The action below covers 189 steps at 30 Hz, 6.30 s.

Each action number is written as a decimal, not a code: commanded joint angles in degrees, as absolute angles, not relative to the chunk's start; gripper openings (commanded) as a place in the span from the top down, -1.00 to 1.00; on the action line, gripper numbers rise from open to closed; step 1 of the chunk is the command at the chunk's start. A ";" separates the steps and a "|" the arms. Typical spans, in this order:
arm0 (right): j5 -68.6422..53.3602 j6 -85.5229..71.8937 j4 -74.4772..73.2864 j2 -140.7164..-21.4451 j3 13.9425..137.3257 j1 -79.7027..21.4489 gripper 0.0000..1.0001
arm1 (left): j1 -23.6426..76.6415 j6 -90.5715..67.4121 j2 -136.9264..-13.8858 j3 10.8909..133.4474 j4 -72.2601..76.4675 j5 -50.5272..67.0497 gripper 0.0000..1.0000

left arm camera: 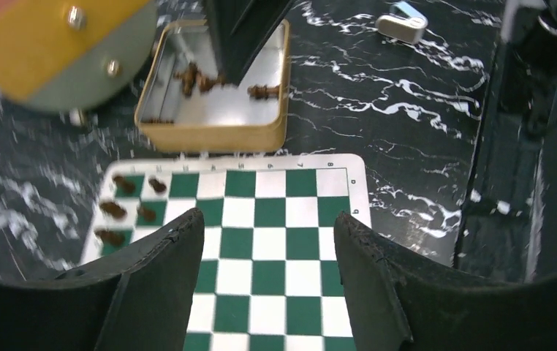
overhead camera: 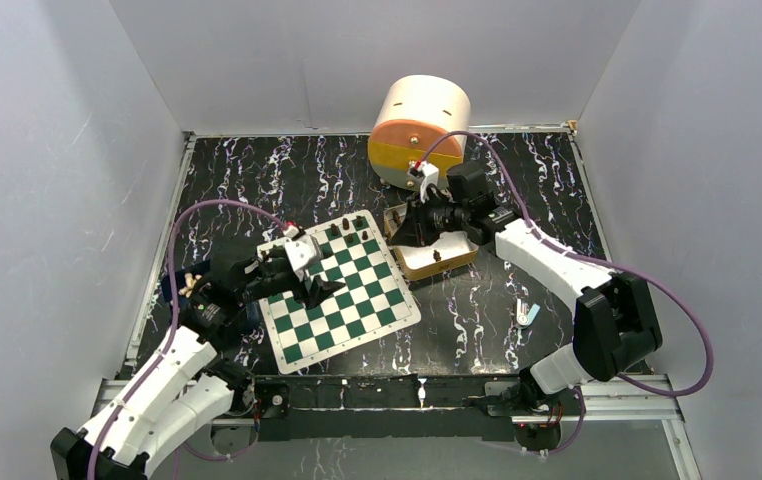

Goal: Set up the chess pieces on the board
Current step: Place the chess piece on the chessboard.

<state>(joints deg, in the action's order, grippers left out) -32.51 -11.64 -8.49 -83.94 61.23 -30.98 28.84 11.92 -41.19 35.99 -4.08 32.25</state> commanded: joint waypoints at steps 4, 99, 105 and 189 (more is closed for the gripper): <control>-48.15 -13.89 -5.33 -84.12 61.67 -34.44 0.63 | 28.74 39.41 -44.34 38.23 -1.67 44.22 -0.28; -3.56 -16.74 -19.99 -101.58 87.64 -41.95 0.67 | 28.92 10.28 -31.40 31.47 -5.71 21.99 -0.83; 0.48 -13.11 -29.55 -111.61 100.37 -45.21 0.67 | 28.94 11.63 -21.56 28.83 -4.94 14.36 -0.84; 10.76 -8.57 -39.53 -135.55 126.83 -52.30 0.23 | 28.92 15.65 -11.62 30.14 -9.59 1.05 -0.86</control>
<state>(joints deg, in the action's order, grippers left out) 10.37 -8.95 -40.82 -139.37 123.96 -52.40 28.69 15.27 -10.79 28.64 -10.57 1.43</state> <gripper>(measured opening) 0.372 0.926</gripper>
